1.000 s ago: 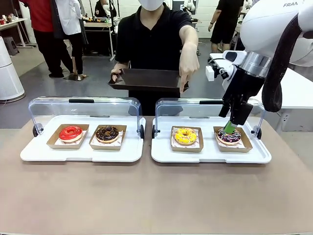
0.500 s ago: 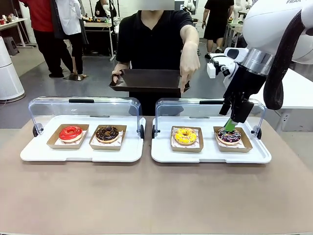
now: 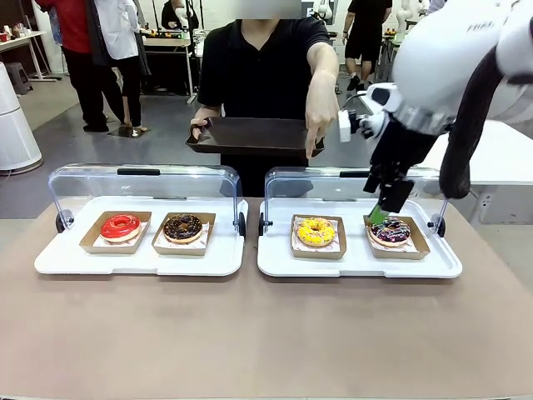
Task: Provide the desired donut to the person.
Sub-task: Pick up and lift the Paper togo box containing the Donut pointed at by the person.
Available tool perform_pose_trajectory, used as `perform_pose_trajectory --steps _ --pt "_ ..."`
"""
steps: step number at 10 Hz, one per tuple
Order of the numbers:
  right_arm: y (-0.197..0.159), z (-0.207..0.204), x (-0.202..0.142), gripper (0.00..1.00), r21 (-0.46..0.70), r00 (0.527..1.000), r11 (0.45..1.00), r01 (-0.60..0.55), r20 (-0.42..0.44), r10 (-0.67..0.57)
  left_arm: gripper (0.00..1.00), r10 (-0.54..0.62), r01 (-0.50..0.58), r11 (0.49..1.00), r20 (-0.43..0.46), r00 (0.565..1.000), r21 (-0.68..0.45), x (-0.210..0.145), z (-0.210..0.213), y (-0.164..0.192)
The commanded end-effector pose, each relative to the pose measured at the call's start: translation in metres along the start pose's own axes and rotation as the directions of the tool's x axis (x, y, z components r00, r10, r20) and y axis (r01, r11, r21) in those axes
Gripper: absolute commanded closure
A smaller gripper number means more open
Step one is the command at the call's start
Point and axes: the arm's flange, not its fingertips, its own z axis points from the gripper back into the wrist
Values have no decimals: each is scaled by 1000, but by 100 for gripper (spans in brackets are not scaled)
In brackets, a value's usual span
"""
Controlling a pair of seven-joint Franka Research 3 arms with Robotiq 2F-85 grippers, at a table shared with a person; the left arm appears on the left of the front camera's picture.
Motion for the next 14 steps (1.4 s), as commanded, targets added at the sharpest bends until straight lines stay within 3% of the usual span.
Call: perform_pose_trajectory --steps 1,6,8,9,14 --pt "7 -39 22 0 -50 996 998 39 -76 -43 0 -13 13 1000 16 1000 -3 0 1 0" --pt "-18 -93 38 0 17 992 998 61 -113 -59 0 -13 13 1000 16 1000 -3 0 1 0" --pt "-22 -95 39 0 35 983 991 128 -137 -122 0 -13 13 1000 16 1000 -3 0 1 0" --pt "-12 -101 33 0 40 994 998 54 -101 -50 0 -13 13 1000 16 1000 -3 0 1 0" --pt "-16 -100 37 0 44 993 997 69 -102 -64 0 -13 13 1000 16 1000 -3 0 1 0"
